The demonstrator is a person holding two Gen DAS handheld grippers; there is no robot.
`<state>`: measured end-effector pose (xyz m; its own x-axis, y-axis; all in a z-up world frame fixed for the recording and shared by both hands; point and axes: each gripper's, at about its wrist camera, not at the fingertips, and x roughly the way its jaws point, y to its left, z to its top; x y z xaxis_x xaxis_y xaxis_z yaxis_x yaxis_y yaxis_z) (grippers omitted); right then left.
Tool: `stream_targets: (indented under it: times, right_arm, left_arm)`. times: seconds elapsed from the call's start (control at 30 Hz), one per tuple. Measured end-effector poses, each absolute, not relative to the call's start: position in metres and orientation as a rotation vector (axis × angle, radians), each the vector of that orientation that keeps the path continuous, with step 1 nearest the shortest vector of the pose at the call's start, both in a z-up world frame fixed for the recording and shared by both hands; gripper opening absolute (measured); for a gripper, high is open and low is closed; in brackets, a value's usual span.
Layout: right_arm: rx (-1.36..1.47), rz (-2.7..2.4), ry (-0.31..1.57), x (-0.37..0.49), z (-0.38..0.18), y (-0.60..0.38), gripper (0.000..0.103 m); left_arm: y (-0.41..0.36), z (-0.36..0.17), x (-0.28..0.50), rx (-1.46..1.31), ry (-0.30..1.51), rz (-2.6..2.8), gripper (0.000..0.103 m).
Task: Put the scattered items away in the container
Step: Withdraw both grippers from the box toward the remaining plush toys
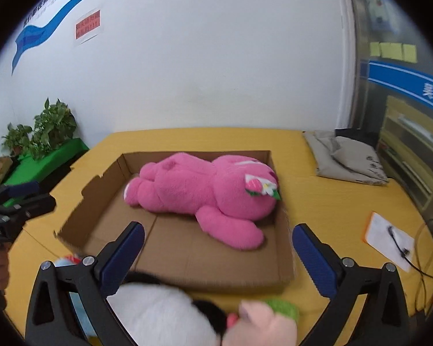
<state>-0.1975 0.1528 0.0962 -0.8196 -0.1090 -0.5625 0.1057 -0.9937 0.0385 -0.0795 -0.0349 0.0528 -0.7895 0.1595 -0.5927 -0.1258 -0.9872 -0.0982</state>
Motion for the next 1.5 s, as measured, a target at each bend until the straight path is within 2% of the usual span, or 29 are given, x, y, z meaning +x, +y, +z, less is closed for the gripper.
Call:
stream_targets:
  times: [0.17, 0.4, 1.5]
  right_arm:
    - [0.93, -2.937, -0.058, -0.15, 0.087, 0.158, 0.102]
    - [0.927, -2.956, 0.016, -0.115, 0.086, 0.151, 0.102]
    - [0.974, -2.944, 0.032, -0.112, 0.07, 0.144, 0.102]
  left_arm:
    - [-0.021, 0.051, -0.033, -0.929, -0.117, 2.84, 0.103]
    - [-0.006, 0.042, -0.003, -0.937, -0.084, 2.843, 0.103]
    - [-0.001, 0.023, -0.002, -0.993, -0.12, 2.813, 0.103]
